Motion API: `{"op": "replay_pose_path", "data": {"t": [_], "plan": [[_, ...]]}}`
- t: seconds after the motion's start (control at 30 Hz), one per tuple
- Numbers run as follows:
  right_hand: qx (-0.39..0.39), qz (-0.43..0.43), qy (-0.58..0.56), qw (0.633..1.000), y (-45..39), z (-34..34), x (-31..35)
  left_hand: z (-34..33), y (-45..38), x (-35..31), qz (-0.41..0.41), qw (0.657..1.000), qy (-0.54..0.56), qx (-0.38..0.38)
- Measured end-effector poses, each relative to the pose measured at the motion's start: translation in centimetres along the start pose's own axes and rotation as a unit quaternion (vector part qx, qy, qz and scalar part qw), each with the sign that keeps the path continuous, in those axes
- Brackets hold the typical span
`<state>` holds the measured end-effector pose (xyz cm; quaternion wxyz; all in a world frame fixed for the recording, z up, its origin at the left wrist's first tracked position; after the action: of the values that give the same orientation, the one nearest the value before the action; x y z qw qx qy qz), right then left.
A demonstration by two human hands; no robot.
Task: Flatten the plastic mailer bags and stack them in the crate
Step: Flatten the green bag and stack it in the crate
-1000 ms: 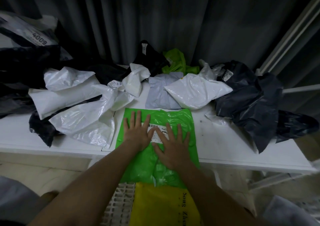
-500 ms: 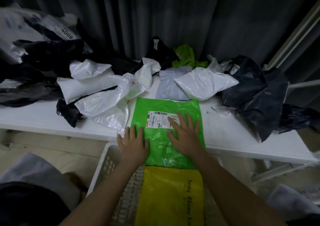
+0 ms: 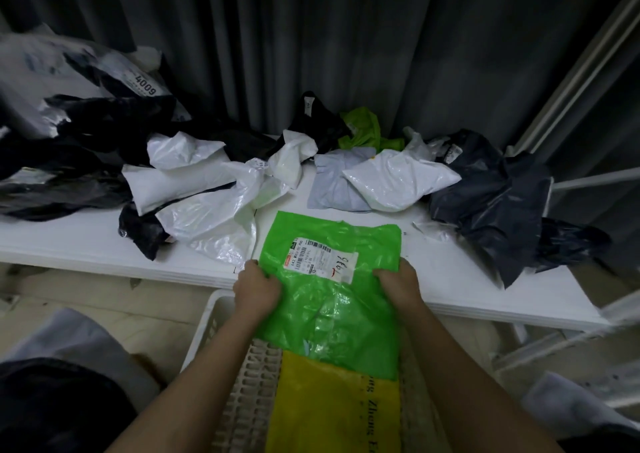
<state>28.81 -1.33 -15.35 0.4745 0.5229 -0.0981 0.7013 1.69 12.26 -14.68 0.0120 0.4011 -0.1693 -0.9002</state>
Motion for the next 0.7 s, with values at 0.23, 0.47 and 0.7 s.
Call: {"op": "replay_pose_path", "data": {"t": [0.23, 0.47, 0.7], "plan": [[-0.065, 0.217, -0.13, 0.965, 2.6, 3.7, 7.0, 2.6, 2.1, -4.6, -0.127, 0.986, 0.079, -0.077], [-0.086, 0.226, -0.099, 0.965, -1.9, 3.6, 12.4, 0.0, 2.5, -11.5, -0.328, 0.915, -0.219, -0.083], [-0.229, 0.378, 0.224, 0.869, -0.4, 1.1, 14.7, -7.5, -2.2, -9.1, -0.346, 0.848, -0.4, 0.044]]}}
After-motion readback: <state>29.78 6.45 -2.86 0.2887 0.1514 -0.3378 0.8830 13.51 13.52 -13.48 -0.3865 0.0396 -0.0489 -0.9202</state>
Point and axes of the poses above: each hand's wrist, its own y-axis away from the middle knuckle, its own z-axis out of the back of the hand, x = y × z, the point moved 10 cm from there along -y, towards the middle knuckle
